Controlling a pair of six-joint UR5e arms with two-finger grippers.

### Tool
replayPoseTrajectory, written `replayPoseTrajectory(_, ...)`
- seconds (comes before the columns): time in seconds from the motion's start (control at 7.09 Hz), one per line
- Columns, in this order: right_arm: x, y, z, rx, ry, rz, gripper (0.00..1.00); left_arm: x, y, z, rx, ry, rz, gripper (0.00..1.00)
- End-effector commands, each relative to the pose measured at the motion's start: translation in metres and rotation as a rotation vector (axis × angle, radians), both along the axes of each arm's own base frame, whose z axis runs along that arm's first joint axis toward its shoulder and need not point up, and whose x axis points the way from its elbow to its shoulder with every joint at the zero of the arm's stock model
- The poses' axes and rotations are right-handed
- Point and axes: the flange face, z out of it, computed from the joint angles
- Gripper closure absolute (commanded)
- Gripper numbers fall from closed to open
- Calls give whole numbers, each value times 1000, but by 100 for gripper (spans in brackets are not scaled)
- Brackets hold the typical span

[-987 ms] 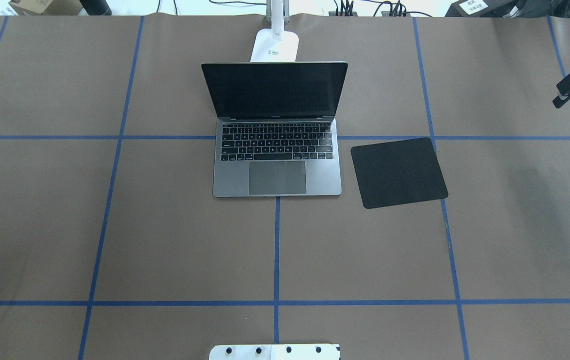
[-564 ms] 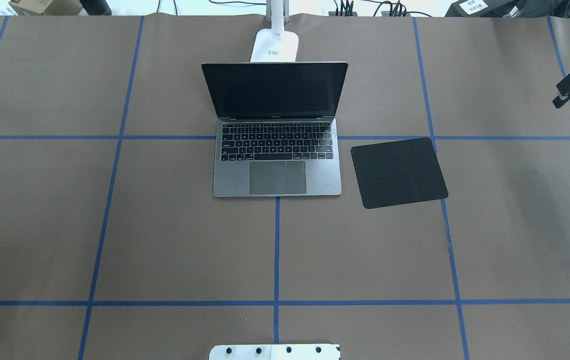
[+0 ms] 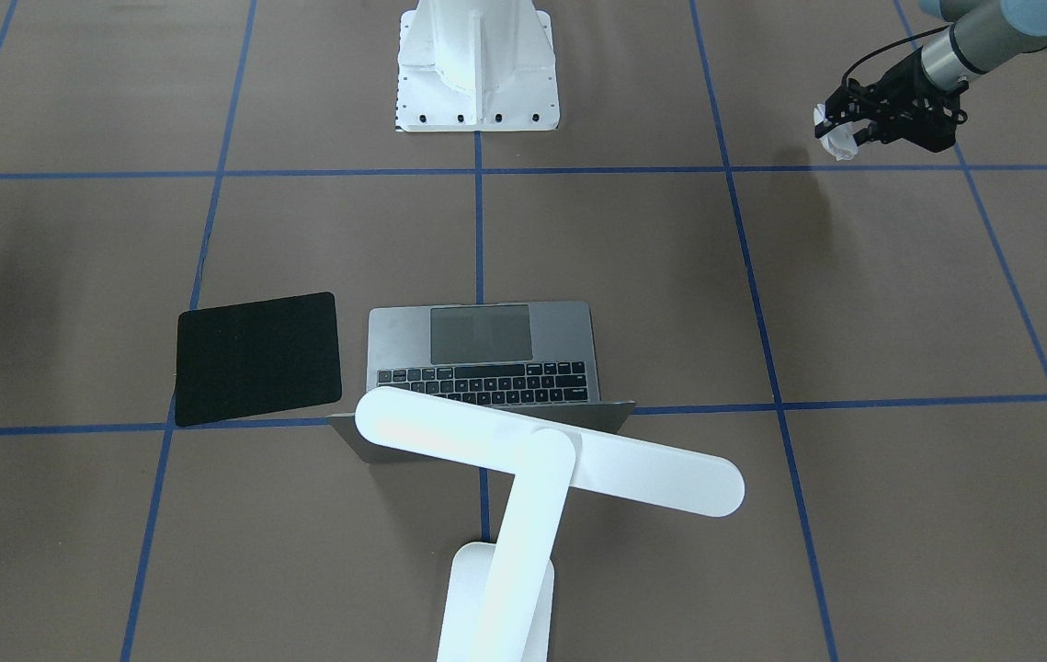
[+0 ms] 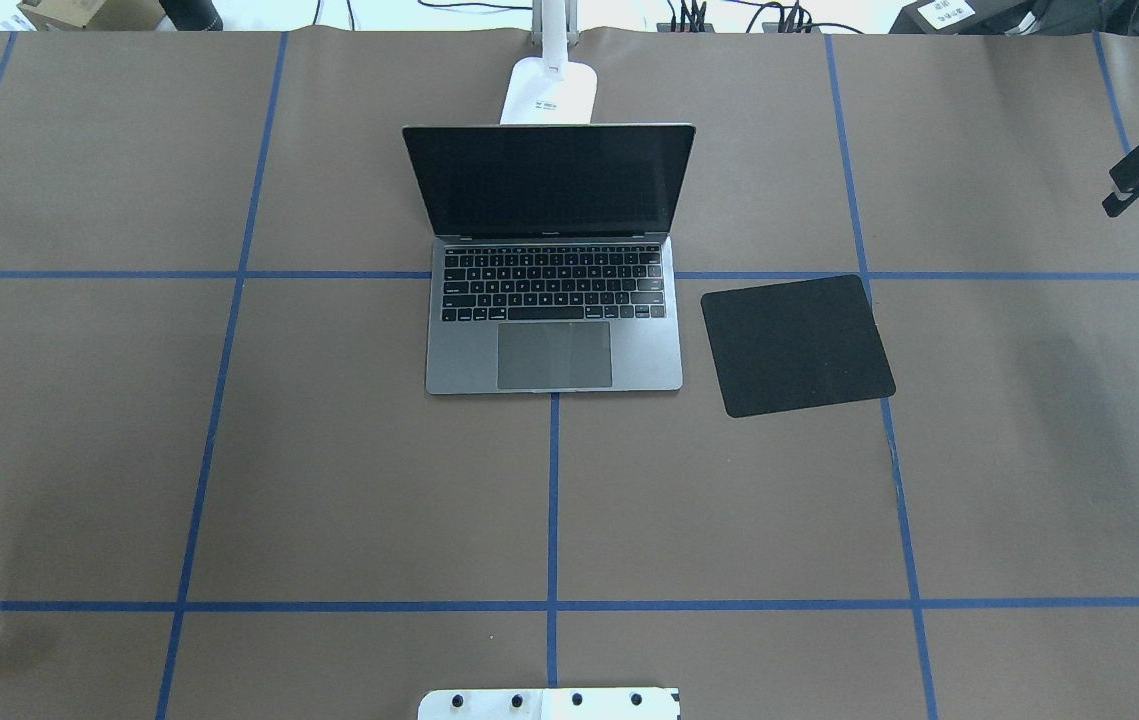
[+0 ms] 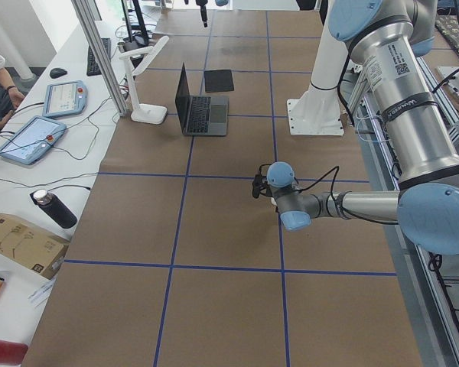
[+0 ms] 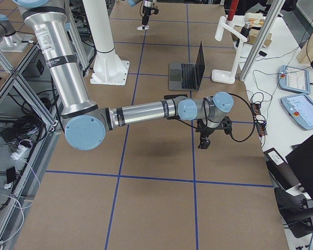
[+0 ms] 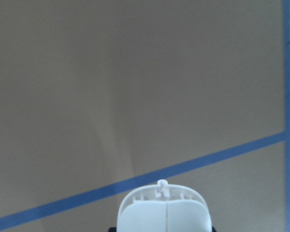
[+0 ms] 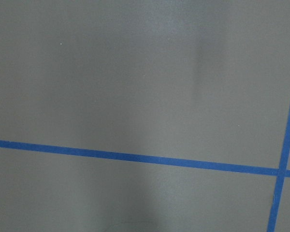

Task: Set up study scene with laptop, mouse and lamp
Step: 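Carry the white mouse in the left gripper onto the table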

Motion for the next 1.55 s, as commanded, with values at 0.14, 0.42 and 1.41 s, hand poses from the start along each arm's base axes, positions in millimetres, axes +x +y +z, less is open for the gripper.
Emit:
replayPoseTrajectory(0.14,-2,-4,10,18,-3,-1,2,58,-46,-99,13,19,-20,40)
replayPoseTrajectory(0.42,-3,-7,23,33,-8,-1,2,93,-78,-166,15,38,-54,40)
replayPoseTrajectory(1.41,-2,-7,22,36,-7,0,2,342,-181,-448,-3,-134,-247,40)
